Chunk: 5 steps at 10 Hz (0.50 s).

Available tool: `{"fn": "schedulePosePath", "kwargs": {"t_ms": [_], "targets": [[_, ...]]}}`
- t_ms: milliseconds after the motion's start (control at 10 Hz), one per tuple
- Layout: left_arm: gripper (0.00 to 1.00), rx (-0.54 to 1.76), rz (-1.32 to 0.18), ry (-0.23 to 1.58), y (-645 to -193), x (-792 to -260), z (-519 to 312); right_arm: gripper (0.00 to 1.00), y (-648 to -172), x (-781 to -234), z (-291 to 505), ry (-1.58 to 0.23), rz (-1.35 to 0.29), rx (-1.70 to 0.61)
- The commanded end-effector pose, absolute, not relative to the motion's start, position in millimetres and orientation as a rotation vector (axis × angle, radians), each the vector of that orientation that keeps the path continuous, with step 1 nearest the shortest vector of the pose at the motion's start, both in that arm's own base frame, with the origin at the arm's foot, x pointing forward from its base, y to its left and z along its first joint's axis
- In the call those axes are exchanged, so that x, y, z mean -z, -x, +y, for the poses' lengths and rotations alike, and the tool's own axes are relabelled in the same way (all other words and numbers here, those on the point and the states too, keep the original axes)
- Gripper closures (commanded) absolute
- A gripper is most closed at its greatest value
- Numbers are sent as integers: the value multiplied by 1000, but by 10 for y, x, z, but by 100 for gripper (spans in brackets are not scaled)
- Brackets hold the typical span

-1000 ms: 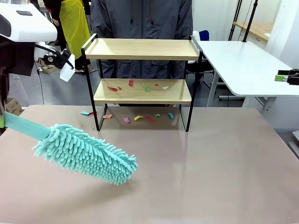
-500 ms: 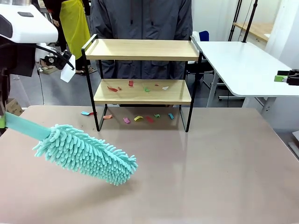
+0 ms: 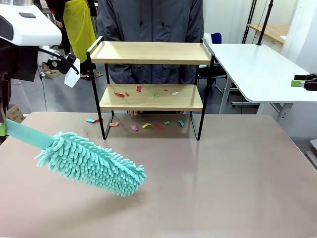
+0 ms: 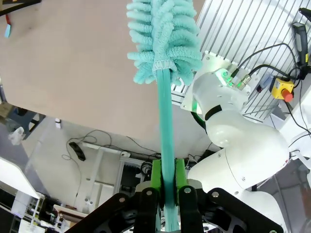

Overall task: Clean the shelf.
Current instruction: Clean the specific section of the Shelf indicated by the human with the Duster.

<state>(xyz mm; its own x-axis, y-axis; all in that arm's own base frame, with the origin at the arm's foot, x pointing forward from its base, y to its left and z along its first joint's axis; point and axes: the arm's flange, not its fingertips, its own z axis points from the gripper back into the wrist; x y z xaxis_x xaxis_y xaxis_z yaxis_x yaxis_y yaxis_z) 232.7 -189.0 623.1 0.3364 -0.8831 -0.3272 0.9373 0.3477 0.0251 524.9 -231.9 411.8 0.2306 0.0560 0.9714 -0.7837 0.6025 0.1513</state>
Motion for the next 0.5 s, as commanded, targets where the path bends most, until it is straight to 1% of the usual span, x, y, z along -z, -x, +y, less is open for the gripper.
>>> {"fn": "schedulePosePath", "kwargs": {"t_ms": [0,400], "targets": [[87,1188,273,-221,-2299,-6240,-1912,0,-5240,-4137,-2295,-736,-1203,-664],[87,1188,273,-221,-2299,-6240,-1912,0,-5240,-4137,-2295,-736,-1203,-664]]}}
